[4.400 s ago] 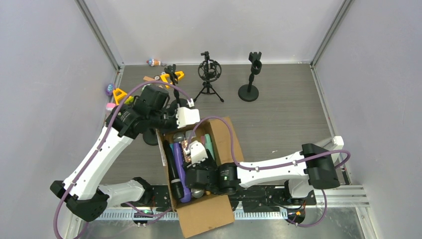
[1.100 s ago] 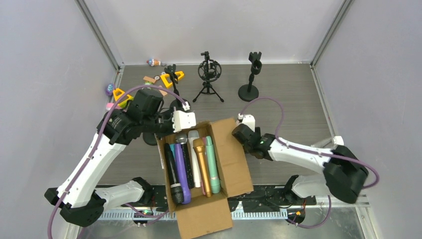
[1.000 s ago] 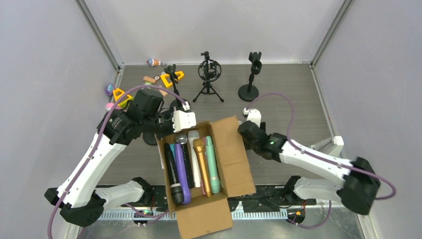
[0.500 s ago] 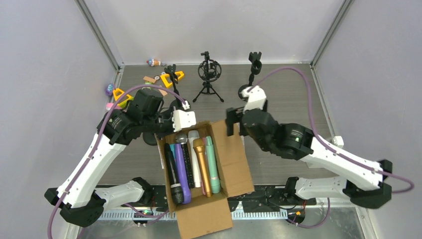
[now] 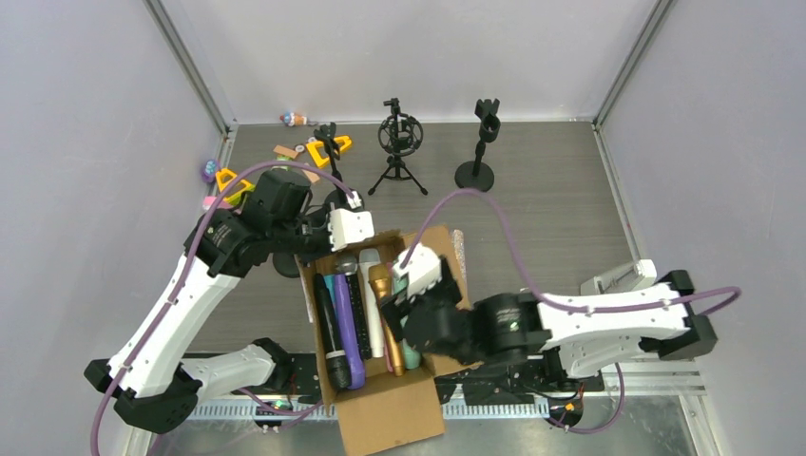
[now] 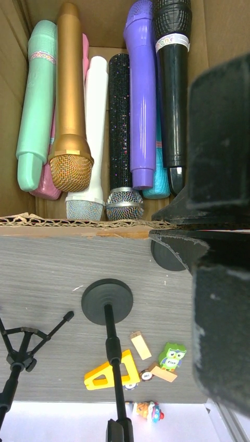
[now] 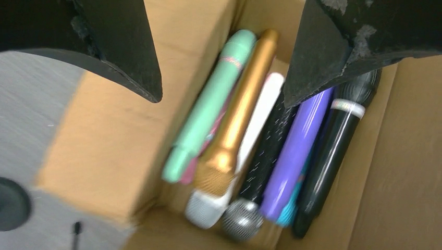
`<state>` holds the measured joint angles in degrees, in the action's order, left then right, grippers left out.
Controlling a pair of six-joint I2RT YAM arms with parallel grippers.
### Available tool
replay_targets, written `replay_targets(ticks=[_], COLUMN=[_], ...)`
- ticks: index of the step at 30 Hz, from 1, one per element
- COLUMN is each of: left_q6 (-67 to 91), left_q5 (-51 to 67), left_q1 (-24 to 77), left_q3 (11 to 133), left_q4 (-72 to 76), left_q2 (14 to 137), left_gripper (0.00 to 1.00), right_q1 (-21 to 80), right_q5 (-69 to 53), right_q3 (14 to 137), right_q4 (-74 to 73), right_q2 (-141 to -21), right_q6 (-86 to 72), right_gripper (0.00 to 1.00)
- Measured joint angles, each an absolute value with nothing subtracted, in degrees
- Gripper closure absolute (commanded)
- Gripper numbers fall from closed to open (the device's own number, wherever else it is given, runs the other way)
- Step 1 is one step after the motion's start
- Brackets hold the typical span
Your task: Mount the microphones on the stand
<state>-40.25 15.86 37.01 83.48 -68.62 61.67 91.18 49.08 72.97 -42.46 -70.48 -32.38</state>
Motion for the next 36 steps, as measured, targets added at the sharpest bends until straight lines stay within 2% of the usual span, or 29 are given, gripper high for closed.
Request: replay_targets(ticks=[3, 6, 14, 21, 27, 30, 33, 36], left_q6=[-39.8, -39.5, -39.4, -39.5, -39.6, -39.6, -39.6, -39.6], left_q5=[15.9, 15.8, 15.9, 16.1, 16.0, 16.0, 16.0, 16.1], left_q1=[37.0, 37.0, 37.0, 37.0, 37.0, 37.0, 37.0, 37.0], left_q3=[83.5, 83.7, 84.6, 84.6, 84.6, 84.6, 84.5, 84.2], left_q4=[-68.6, -68.6, -69.3, -69.4, -69.8, -70.1, -70.1, -70.0], left_q2=[61.7, 61.8, 62.0, 62.0, 61.6, 61.4, 60.9, 60.1], left_gripper=[1.00, 1.00, 1.00, 1.00, 1.00, 1.00, 1.00, 1.00], right_q1=[95.4, 96.4, 93.0, 89.8, 89.6, 89.5, 89.5, 89.5], right_q5=[49.1, 48.3, 44.6, 41.3, 39.9, 39.9, 39.8, 39.9], right_q3=[69.6, 67.0, 64.4, 62.4, 62.5, 63.0, 63.4, 63.4], right_q4=[-38.9, -36.2, -29.6, -26.3, -23.7, -23.3, -23.2, -23.6], right_q2=[-74.8, -78.4, -84.9, -89.3, -92.1, -92.6, -92.7, -91.8], right_q6=[-34.2, -35.9, -39.5, -41.3, -41.5, -41.3, -41.2, -41.1], right_gripper=[0.19, 0.21, 0.36, 0.42, 0.51, 0.61, 0.77, 0.87])
